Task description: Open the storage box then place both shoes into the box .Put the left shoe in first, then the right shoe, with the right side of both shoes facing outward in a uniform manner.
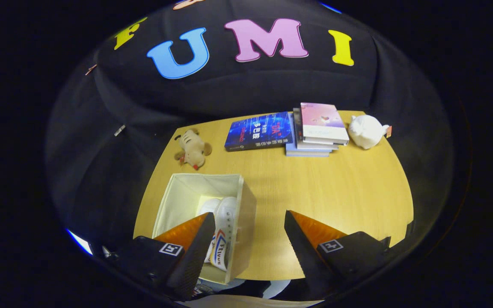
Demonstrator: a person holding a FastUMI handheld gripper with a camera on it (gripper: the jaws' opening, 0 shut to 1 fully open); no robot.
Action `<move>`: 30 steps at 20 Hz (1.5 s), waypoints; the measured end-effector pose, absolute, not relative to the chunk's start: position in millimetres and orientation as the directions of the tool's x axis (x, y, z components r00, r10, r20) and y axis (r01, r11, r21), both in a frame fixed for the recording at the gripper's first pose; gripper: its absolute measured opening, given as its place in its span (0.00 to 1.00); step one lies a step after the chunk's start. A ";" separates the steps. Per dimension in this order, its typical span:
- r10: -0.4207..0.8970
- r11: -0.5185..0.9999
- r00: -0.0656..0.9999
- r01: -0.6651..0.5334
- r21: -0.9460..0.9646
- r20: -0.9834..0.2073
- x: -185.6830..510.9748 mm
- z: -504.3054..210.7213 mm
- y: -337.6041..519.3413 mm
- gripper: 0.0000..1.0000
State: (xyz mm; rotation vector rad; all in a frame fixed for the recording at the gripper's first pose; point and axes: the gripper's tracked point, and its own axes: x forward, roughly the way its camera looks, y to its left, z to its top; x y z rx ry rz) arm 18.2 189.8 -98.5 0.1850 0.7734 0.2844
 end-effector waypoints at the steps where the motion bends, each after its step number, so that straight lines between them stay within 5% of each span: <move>1: 0.317 0.947 0.706 -0.197 0.255 -0.633 22.4 -90.7 177.8 0.99; 17: 0.438 0.898 0.877 -0.419 0.132 -0.196 56.5 -3.6 24.3 0.99; 23: 0.393 0.911 0.920 -0.389 0.136 0.000 56.0 49.4 -8.4 0.99; 30: 0.288 0.949 0.954 -0.295 0.113 0.079 47.1 66.6 -17.6 0.99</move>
